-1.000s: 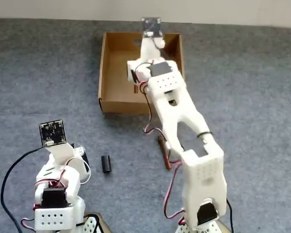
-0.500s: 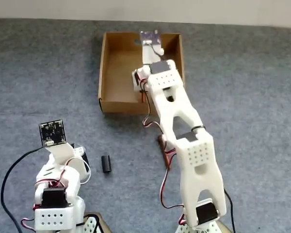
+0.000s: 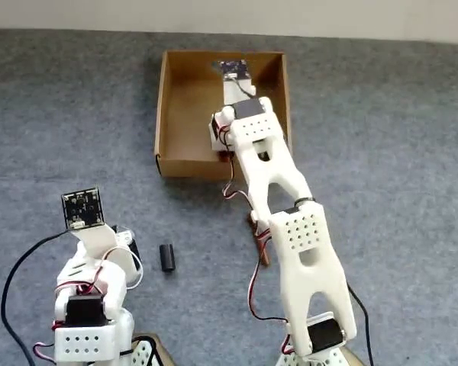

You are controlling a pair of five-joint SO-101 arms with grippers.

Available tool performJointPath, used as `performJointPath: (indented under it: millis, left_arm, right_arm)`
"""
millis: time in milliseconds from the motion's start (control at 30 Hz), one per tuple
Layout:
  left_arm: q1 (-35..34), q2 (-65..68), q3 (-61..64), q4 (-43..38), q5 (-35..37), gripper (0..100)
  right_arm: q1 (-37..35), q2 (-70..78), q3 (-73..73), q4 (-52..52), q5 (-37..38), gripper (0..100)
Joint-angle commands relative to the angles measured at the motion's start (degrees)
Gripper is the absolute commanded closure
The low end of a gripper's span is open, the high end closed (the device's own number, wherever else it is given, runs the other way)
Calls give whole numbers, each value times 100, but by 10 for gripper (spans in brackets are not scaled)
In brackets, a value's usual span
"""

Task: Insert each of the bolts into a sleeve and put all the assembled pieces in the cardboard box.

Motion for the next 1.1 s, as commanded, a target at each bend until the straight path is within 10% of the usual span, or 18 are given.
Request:
performJointPath:
  millis: [0,200,1067]
  left_arm:
    - [92,40,110,18,-35,990]
    - [92,40,110,18,-35,990]
    - [92,40,110,0,-35,989]
  right_arm:
    - [127,-40,-189,22,35,986]
    - [136,-251,-189,31,-246,854]
    - [-145,-3380,-189,2422,-246,854]
